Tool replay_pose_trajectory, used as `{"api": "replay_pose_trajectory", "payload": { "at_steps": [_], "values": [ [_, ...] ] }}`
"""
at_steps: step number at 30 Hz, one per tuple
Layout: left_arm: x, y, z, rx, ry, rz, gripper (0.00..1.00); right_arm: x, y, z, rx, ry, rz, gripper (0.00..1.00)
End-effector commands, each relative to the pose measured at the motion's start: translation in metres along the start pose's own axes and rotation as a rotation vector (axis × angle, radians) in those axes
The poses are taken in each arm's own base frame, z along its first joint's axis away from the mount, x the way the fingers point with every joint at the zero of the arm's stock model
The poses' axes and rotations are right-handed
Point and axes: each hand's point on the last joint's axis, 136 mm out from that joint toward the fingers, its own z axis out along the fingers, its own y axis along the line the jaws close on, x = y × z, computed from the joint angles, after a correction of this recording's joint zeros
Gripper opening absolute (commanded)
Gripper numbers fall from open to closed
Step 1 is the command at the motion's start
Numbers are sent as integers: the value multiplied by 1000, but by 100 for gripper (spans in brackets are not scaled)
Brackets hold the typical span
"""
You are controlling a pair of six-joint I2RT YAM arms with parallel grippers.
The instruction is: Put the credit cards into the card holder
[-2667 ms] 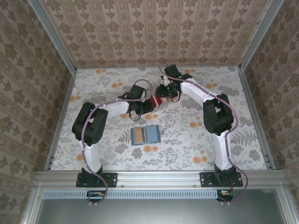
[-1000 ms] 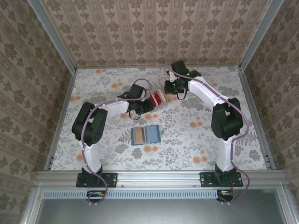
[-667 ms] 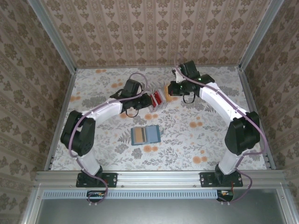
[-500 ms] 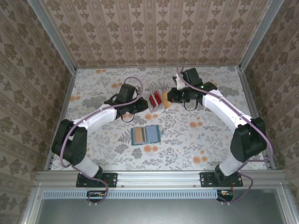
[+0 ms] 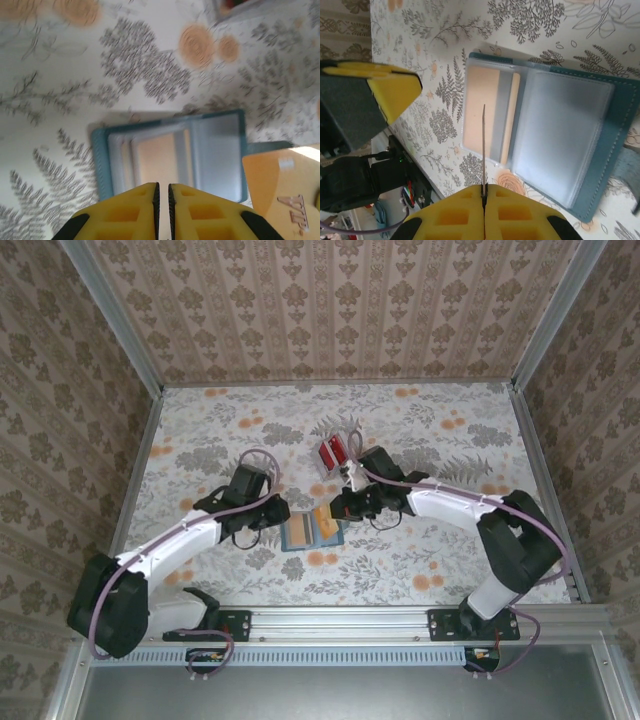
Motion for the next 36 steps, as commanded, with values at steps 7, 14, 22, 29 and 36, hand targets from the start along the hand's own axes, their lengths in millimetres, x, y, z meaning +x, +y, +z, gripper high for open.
{"api": "replay_pose_trajectory", "payload": {
  "at_steps": [7,14,22,29,36],
  "values": [
    [30,28,23,-67,87,-53,16,-4,-10,37,-33,-2,44,6],
    [34,33,33,-82,115,-55,15,-3,-20,40,2,2,52,5],
    [40,38,38,-92,122,-73,15,2,-27,32,19,-3,68,5],
    [42,40,40,-97,120,-79,15,4,-27,25,18,-9,70,5],
    [42,39,40,-100,125,-73,15,6,-28,25,19,-2,70,5]
  ]
}}
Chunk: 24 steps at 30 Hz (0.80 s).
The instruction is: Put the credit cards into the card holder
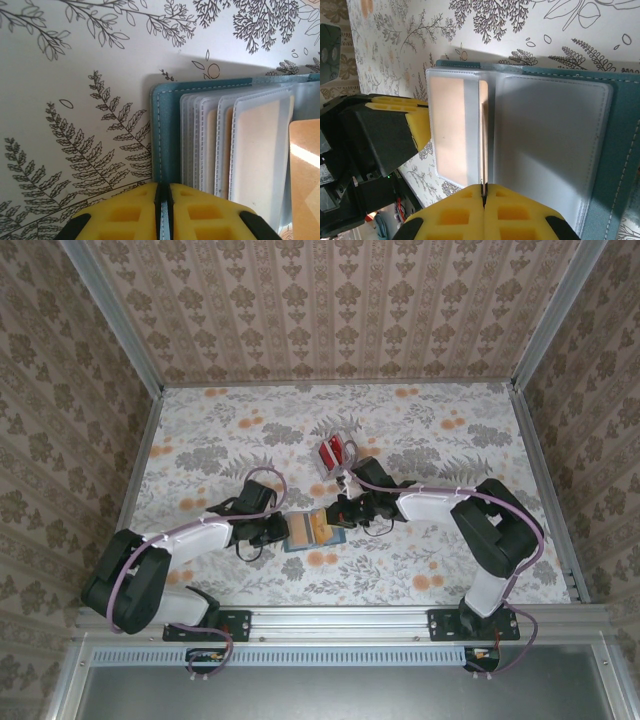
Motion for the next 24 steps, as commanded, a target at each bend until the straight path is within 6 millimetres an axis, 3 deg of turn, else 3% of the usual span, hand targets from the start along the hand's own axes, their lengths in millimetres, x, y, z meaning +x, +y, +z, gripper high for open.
{"api": "replay_pose_trajectory", "payload": {
  "at_steps": [1,13,24],
  "values": [
    [4,2,3,-13,14,-10,15,4,-7,-4,22,0,11,5],
    [5,3,4,-18,13,-7,14,2,-6,15,-21,48,18,5],
    [5,3,4,-16,13,-7,14,-12,-12,19,45,17,-22,5]
  ]
}}
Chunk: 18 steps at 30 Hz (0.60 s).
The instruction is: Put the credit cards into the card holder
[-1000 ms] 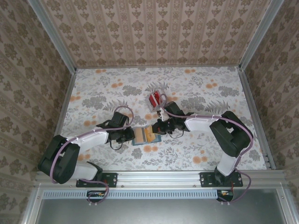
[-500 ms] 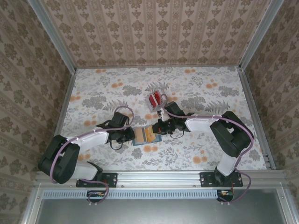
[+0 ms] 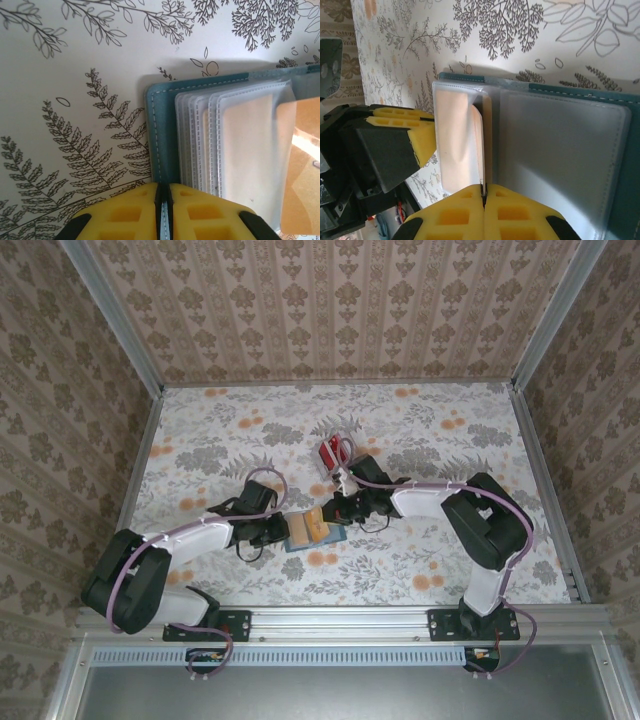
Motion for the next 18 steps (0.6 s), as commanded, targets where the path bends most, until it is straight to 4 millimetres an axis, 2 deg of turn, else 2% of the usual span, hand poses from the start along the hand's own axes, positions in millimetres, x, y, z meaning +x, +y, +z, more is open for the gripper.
{"api": "replay_pose_trajectory", "payload": {
  "at_steps": [1,18],
  "values": [
    [4,3,4,-15,13,-12,14,-2,-14,7,64,1,-1,5],
    [4,3,5,-16,16,-7,14,0,-19,19,162,-43,-60,5]
  ]
}}
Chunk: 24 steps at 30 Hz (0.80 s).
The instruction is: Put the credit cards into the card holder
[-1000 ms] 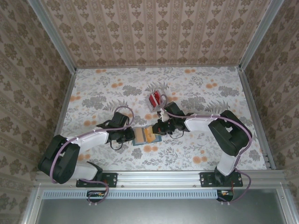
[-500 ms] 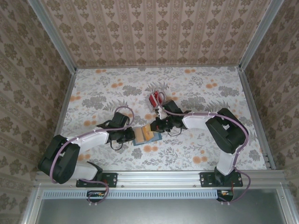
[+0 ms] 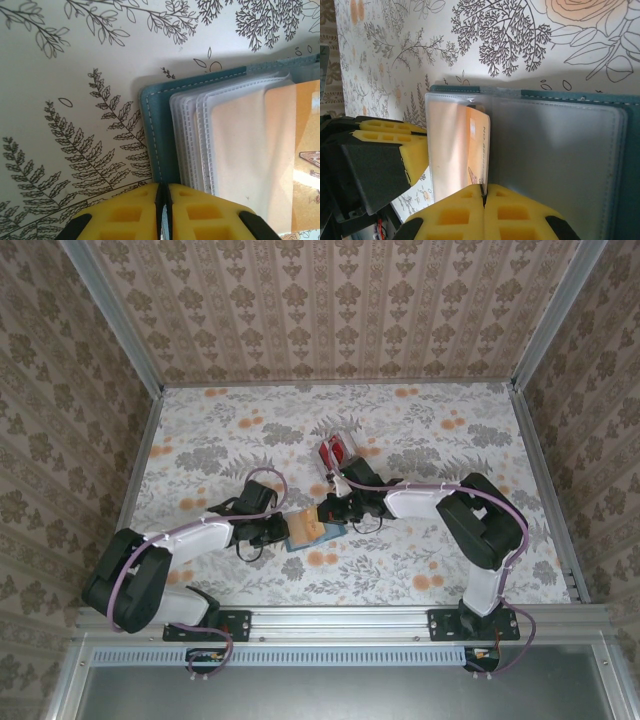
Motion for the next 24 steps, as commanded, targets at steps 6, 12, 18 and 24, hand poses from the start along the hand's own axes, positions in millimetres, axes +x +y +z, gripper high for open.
{"api": "replay_pose_trajectory", "payload": {
  "at_steps": [6,12,18,24],
  "values": [
    [2,1,5,-9,11,-7,14,9,-15,9,110,-10,-27,5],
    [1,-2,6,-6,15,-2,14,16,-9,19,130,4,-55,5],
    [1,-2,6,-7,14,-3,14,22,-7,26,170,17,-82,7],
    [1,-4,6,-4,12,-1,14,25,-4,31,209,31,-126,8]
  ]
}}
